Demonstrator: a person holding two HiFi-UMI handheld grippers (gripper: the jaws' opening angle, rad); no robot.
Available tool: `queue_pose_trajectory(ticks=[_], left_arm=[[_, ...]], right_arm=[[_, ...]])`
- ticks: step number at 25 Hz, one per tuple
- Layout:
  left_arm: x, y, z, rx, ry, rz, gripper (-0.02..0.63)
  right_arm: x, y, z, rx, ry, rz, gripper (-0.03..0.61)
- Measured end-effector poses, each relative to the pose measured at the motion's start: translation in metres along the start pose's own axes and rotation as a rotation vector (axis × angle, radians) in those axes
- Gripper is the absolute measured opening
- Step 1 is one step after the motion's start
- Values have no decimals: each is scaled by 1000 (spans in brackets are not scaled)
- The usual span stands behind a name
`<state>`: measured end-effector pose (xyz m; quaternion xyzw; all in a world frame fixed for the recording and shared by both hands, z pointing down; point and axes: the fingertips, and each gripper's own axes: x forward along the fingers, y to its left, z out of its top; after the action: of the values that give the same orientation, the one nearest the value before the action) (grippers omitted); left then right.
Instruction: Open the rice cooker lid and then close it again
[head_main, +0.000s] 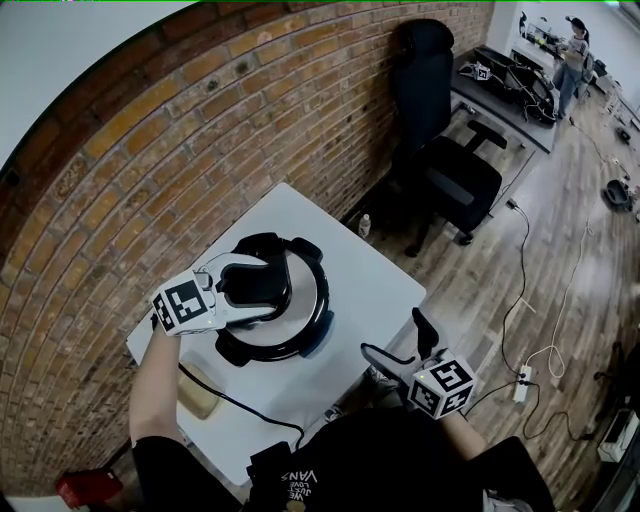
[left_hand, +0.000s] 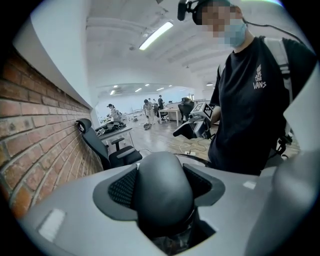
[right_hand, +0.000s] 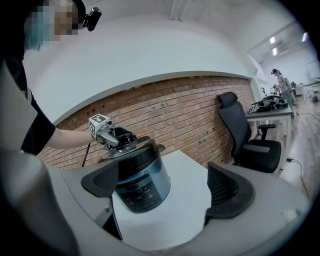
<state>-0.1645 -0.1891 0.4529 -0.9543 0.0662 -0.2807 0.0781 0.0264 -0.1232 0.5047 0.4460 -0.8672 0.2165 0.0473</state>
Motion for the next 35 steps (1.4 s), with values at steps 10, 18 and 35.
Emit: queue_pose_trajectory(ticks=[10,18,35], left_arm=[[-5,5,-7,-30,-37,-20,284],[-4,8,-5,-56,-44,26,278],[-5,8,-9,-111,44,122,277]], right_arm=[[-2,-8,1,13,-8,-23,555],[-2,-5,0,19,-15,-19,555],[-2,0,5,32,-43,3,555]])
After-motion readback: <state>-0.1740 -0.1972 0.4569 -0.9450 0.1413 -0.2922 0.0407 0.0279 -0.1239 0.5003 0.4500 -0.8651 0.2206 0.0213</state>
